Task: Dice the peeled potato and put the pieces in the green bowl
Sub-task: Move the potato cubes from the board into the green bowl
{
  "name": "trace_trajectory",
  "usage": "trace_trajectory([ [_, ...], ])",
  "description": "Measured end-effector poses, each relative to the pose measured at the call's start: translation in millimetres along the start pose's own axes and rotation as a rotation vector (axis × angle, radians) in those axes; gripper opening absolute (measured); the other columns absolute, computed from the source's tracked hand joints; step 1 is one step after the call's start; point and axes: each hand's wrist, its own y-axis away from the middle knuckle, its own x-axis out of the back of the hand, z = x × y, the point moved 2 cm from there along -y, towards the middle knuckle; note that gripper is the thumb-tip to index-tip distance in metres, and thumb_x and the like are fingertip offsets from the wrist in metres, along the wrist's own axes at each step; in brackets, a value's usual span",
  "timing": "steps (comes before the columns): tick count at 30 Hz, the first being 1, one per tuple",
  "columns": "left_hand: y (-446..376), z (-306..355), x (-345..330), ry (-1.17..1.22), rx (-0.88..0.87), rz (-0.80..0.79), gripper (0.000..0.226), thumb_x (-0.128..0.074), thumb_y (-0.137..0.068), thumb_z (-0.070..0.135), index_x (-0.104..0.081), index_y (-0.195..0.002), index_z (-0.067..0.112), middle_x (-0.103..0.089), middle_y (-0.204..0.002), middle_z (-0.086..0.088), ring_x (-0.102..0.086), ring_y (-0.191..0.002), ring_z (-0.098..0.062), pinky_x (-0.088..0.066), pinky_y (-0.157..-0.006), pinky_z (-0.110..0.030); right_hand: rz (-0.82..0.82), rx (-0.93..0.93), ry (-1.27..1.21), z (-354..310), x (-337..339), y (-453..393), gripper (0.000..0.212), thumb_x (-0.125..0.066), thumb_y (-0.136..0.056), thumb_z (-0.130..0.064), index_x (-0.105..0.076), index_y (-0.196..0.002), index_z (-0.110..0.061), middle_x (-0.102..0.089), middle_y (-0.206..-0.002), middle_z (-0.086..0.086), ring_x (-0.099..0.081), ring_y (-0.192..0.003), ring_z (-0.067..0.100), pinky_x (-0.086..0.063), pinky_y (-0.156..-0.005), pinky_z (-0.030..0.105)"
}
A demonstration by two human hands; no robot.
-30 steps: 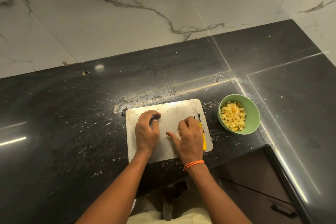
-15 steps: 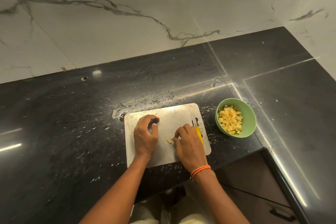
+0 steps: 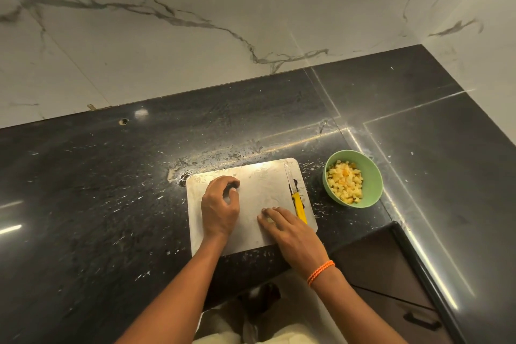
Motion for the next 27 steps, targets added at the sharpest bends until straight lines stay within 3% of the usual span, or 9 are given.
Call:
trace_trajectory([
  [3,0,2,0,0.006,0.004,0.004,0.023,-0.056,-0.091,0.008,-0.074,-0.102,0.014,-0.072,-0.099,0.005,-0.066,-0.095,-0.008,-0.049,-0.085,-0.009,-0.018,-0.025,0.006,1,7,7,0.08,-0.089,-0.071,-0.021,-0.055,-0.143,-0.022,-0.057,-0.143,0.006,-0.058,-0.126,0.025,-0.057,-0.089,0.031],
  [6,1,4,1,0.004,0.0,0.004,0.023,-0.055,-0.091,0.008,-0.074,-0.102,0.013,-0.072,-0.099,0.003,-0.065,-0.094,-0.008,-0.047,-0.085,-0.006,-0.009,-0.062,0.005,0,6,4,0.077,-0.094,-0.065,-0.02,-0.062,-0.135,-0.02,-0.06,-0.135,0.006,-0.062,-0.113,0.022,-0.06,-0.07,0.026],
  [11,1,3,0,0.002,-0.002,-0.002,0.023,-0.056,-0.091,0.007,-0.074,-0.102,0.014,-0.071,-0.099,0.005,-0.066,-0.094,-0.008,-0.05,-0.085,-0.008,0.007,-0.082,-0.032,0,-3,-8,0.056,-0.087,-0.075,-0.014,-0.066,-0.126,-0.015,-0.06,-0.124,0.007,-0.06,-0.108,0.022,-0.062,-0.072,0.028],
  [16,1,4,-1,-0.013,-0.001,0.002,0.022,-0.056,-0.09,0.006,-0.073,-0.101,0.016,-0.071,-0.098,0.006,-0.064,-0.094,-0.005,-0.049,-0.084,-0.009,0.01,-0.152,-0.039,-1,-4,-30,0.028,-0.081,-0.081,-0.007,-0.069,-0.105,-0.011,-0.06,-0.109,0.008,-0.058,-0.093,0.022,-0.061,-0.066,0.03],
  [23,1,4,-1,-0.022,-0.003,0.003,0.022,-0.055,-0.09,0.009,-0.073,-0.101,0.016,-0.071,-0.098,0.007,-0.065,-0.094,-0.009,-0.054,-0.085,-0.019,0.078,-0.319,-0.129,-4,-2,-48,0.022,-0.076,-0.082,-0.003,-0.065,-0.099,-0.011,-0.06,-0.097,0.011,-0.057,-0.082,0.025,-0.057,-0.063,0.035],
  [27,1,6,0,-0.032,-0.011,-0.005,0.022,-0.055,-0.089,0.008,-0.073,-0.099,0.016,-0.07,-0.097,0.007,-0.064,-0.093,-0.008,-0.049,-0.084,-0.012,0.194,-0.444,-0.338,6,24,-55,0.009,-0.071,-0.086,-0.007,-0.07,-0.095,-0.009,-0.062,-0.093,0.008,-0.06,-0.082,0.024,-0.049,-0.068,0.029],
])
